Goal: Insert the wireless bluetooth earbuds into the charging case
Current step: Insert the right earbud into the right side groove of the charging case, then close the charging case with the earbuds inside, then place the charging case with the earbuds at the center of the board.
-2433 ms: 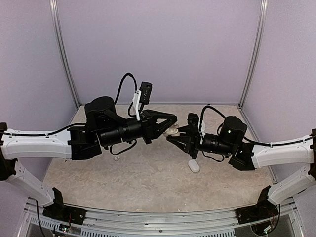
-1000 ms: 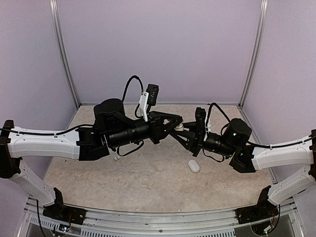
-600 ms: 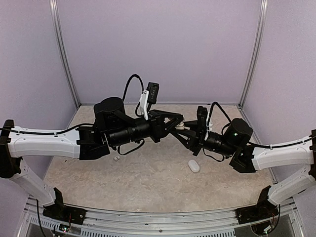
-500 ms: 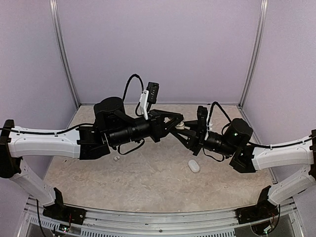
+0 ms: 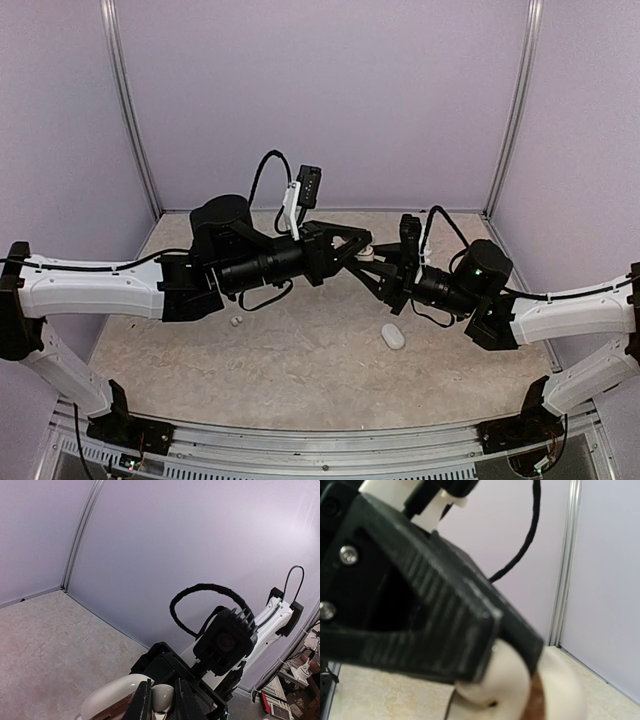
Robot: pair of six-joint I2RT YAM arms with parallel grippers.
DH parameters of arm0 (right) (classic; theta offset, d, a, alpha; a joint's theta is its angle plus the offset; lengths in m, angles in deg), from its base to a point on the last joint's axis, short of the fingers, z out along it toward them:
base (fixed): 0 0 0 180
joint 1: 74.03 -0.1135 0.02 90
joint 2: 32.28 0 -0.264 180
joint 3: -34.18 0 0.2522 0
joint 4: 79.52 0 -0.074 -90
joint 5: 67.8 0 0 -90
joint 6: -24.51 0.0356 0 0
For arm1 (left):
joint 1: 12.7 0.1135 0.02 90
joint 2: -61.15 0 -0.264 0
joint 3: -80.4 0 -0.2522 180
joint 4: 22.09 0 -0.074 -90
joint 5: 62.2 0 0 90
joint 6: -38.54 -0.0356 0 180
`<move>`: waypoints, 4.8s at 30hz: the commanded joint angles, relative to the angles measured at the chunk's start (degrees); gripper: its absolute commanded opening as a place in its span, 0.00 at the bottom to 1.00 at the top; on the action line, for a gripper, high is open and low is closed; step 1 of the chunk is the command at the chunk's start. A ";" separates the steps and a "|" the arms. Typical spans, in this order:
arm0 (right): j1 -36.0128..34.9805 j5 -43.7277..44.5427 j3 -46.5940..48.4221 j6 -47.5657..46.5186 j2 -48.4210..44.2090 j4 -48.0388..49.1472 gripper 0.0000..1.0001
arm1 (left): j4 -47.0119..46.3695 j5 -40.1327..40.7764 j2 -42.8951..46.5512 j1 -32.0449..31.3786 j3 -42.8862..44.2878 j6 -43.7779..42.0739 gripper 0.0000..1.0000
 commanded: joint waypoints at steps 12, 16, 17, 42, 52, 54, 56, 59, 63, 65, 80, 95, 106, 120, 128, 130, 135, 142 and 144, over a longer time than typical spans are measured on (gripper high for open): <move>-0.34 -0.38 1.07 -0.98 -2.84 4.83 0.00 | 10.33 3.64 -2.42 0.28 1.54 -1.29 0.22; -0.29 -0.18 0.90 -0.97 -2.55 4.64 0.00 | 10.24 5.27 -1.36 0.27 0.94 -1.48 0.19; -0.29 -0.23 0.83 -0.95 -2.54 4.70 0.00 | 10.21 5.48 -1.11 0.33 0.87 -1.48 0.19; 0.86 -0.34 0.97 1.95 -2.55 6.39 0.00 | 11.00 4.31 -1.18 0.12 -0.01 -2.85 0.18; 0.85 -1.61 0.55 1.37 -2.83 7.20 0.00 | 13.59 6.92 -2.44 -0.13 1.41 -3.10 0.18; 0.87 -1.79 0.39 1.30 -2.89 7.32 0.00 | 13.89 7.01 -2.44 -0.16 1.65 -3.15 0.20; 0.85 -1.89 0.37 1.37 -2.87 7.49 0.00 | 14.02 6.99 -2.36 -0.11 1.62 -3.15 0.22; 0.88 -1.93 0.20 1.35 -3.01 7.67 0.00 | 14.47 7.01 -2.40 -0.15 1.92 -3.15 0.24; 0.93 -2.05 0.19 1.42 -2.92 7.62 0.00 | 14.65 7.42 -2.28 -0.17 2.05 -3.15 0.24; 0.94 -2.06 0.19 1.35 -2.73 7.46 0.00 | 14.57 7.61 -2.18 -0.12 2.13 -3.20 0.24; 0.94 -4.12 0.37 0.50 -1.03 3.98 0.00 | 21.42 8.65 -2.80 -0.22 7.88 -7.59 0.16; 0.79 -6.71 2.22 -7.43 -2.33 -3.78 0.00 | 38.09 6.05 -9.49 0.69 18.53 -7.59 0.16; 0.85 -8.15 1.79 -6.09 -2.02 -2.19 0.00 | 37.97 5.56 -7.94 1.01 18.06 -8.86 0.32; 0.87 -7.71 0.74 -2.82 -1.01 -0.83 0.00 | 30.59 10.36 1.41 0.71 12.09 -12.76 0.38; 0.94 -8.09 0.59 -2.28 -0.78 -0.79 0.00 | 24.70 8.38 6.04 0.61 6.86 -13.24 0.39; 0.94 -8.24 0.40 -2.45 -0.91 -0.76 0.00 | 23.22 8.12 7.61 0.54 5.00 -13.82 0.39; 1.00 -9.24 0.26 -2.86 -1.94 -1.83 0.00 | 22.16 8.72 11.92 1.39 1.39 -14.57 0.45; 1.27 -11.76 0.60 -2.68 -3.73 -5.29 0.00 | 23.03 7.44 15.48 2.95 -2.58 -16.49 0.53; 1.66 -12.80 1.07 -2.17 -4.13 -7.18 0.00 | 22.45 7.57 16.12 2.99 -3.96 -16.82 0.55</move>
